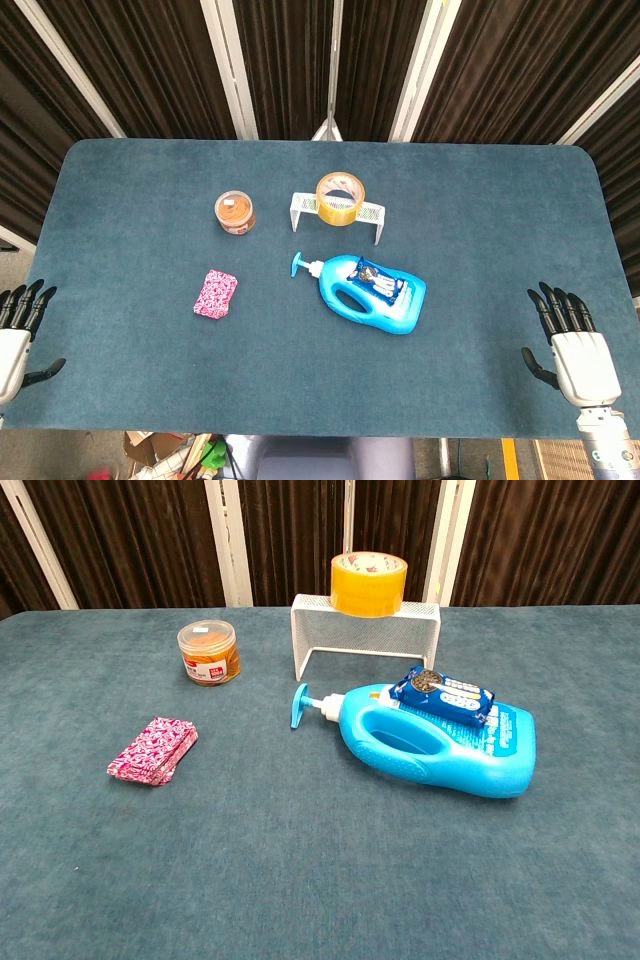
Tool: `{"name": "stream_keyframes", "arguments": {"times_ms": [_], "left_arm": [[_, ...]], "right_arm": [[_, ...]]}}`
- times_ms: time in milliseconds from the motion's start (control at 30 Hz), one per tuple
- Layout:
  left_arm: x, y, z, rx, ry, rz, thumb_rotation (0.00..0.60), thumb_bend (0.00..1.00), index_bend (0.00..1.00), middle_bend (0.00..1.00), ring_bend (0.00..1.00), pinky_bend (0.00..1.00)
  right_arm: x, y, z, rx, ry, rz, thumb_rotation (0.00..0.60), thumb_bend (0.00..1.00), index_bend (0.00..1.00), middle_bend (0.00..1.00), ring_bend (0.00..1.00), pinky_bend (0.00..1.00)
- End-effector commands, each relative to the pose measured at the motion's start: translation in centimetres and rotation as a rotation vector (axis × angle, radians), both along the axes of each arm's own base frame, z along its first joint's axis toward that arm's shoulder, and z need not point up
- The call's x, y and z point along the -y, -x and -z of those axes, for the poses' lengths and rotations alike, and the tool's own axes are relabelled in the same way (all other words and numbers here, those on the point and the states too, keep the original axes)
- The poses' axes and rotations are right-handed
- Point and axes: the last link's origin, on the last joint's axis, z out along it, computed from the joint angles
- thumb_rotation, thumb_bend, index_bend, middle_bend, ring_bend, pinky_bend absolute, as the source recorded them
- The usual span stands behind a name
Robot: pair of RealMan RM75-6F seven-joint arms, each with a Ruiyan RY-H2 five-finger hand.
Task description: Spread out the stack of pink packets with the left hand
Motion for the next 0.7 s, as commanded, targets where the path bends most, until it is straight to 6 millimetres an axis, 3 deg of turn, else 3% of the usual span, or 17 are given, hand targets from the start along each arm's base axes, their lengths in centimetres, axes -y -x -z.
{"name": "stream_keyframes", "arguments": {"times_ms": [33,300,433,533,600,700], "left_arm": [[0.0,0.0,0.0,-0.002,0.002,-0.002,0.6,0.14,0.0,0.0,0.0,0.0],[-0.4,-0.3,0.3,-0.018,0.016,0.003,0.6,0.14,0.0,0.0,0.0,0.0],[-1.6,-1.1,0.7,-0.036,0.062,0.006,0.6,0.14,0.0,0.0,0.0,0.0],[-4.0,-2.5,1.3,-0.072,0.119,0.023,0.6,0.14,0.0,0.0,0.0,0.0],[-7.8,-4.8,3.4,-0.088,0.219,0.043,0.6,0.14,0.0,0.0,0.0,0.0],[-10.7,-6.3,5.0,-0.126,0.271,0.022,0.6,0.14,0.0,0.0,0.0,0.0]], "right_arm": [[0.0,0.0,0.0,0.001,0.001,0.001,0.6,0.36,0.0,0.0,0.0,0.09],[-0.2,0.0,0.0,0.01,0.0,0.003,0.6,0.36,0.0,0.0,0.0,0.09],[-0.1,0.0,0.0,0.014,-0.005,0.003,0.6,0.36,0.0,0.0,0.0,0.09],[0.0,-0.1,0.0,0.021,-0.006,0.004,0.6,0.36,0.0,0.0,0.0,0.09],[0.1,0.0,0.0,0.029,-0.008,0.009,0.6,0.36,0.0,0.0,0.0,0.09],[0.2,0.1,-0.1,0.034,-0.008,0.012,0.6,0.36,0.0,0.0,0.0,0.09]]}}
